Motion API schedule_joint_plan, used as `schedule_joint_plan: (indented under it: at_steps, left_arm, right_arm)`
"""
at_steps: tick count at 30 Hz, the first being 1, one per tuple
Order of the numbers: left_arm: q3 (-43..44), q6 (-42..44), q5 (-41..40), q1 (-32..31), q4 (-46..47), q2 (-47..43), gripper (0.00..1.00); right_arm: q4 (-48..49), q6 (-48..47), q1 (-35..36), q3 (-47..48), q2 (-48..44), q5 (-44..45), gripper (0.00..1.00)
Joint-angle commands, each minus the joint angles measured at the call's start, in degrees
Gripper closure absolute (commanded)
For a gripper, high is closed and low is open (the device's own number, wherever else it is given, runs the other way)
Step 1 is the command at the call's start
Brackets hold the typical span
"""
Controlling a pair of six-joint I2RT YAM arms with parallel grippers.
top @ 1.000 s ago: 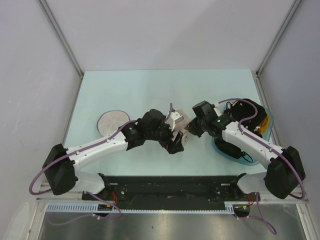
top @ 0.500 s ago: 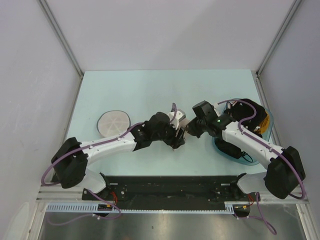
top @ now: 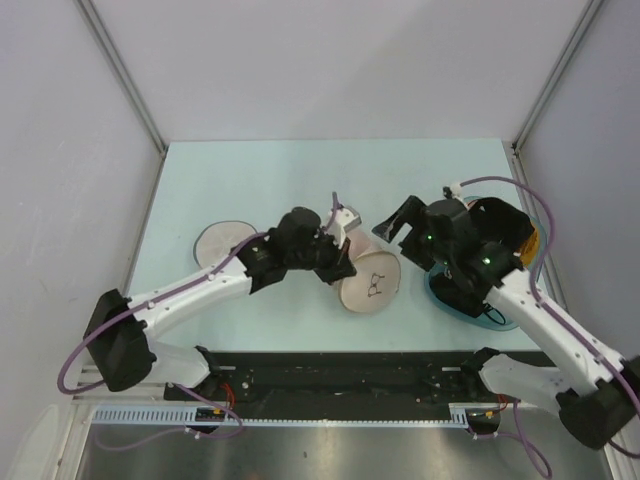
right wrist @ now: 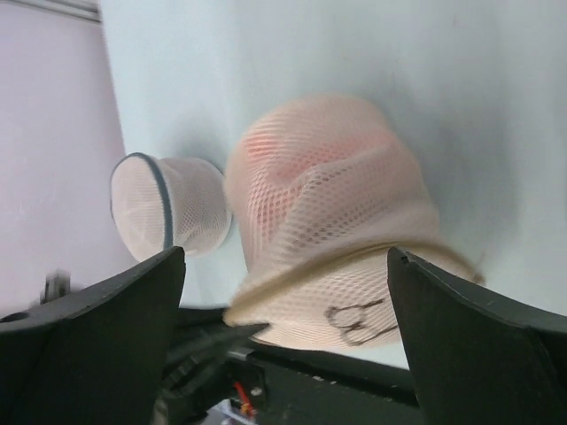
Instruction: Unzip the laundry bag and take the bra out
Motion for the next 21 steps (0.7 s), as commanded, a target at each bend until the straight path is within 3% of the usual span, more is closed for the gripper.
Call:
schedule_joint_plan:
  at_steps: [1,6,9,12,21]
  left_arm:
    - [4.2,-1.4,19.0,7.3,-1.1,-4.3,0.99]
    - [6.8,-2.8,35.3,14.9,-2.6,-1.3,1.0]
    - [7.1,-3.8,40.0,16.9,-2.0,0.1,1.0]
    - [6.3,-4.8,44.1,17.4,0.5,0.3,1.0]
    - [6.2,-3.9,47.2,17.7,-0.4,-0.7,0.99]
  right_arm:
    - [2.6,-17.7,-0.4,0.4,-10.5,8.1,0.0]
    - [10.5,-31.8,-0.8,-7.2,-25.0,7.4,0.0]
    - [12.5,-36.3,-1.1,-11.7,-30.7,2.3,0.0]
    - [11.3,-38.3,-2.1,-12.9,-29.1,-9.9,0.0]
    - [19.7,-41.1,-2.3,-16.3,-19.1,-21.4,0.0]
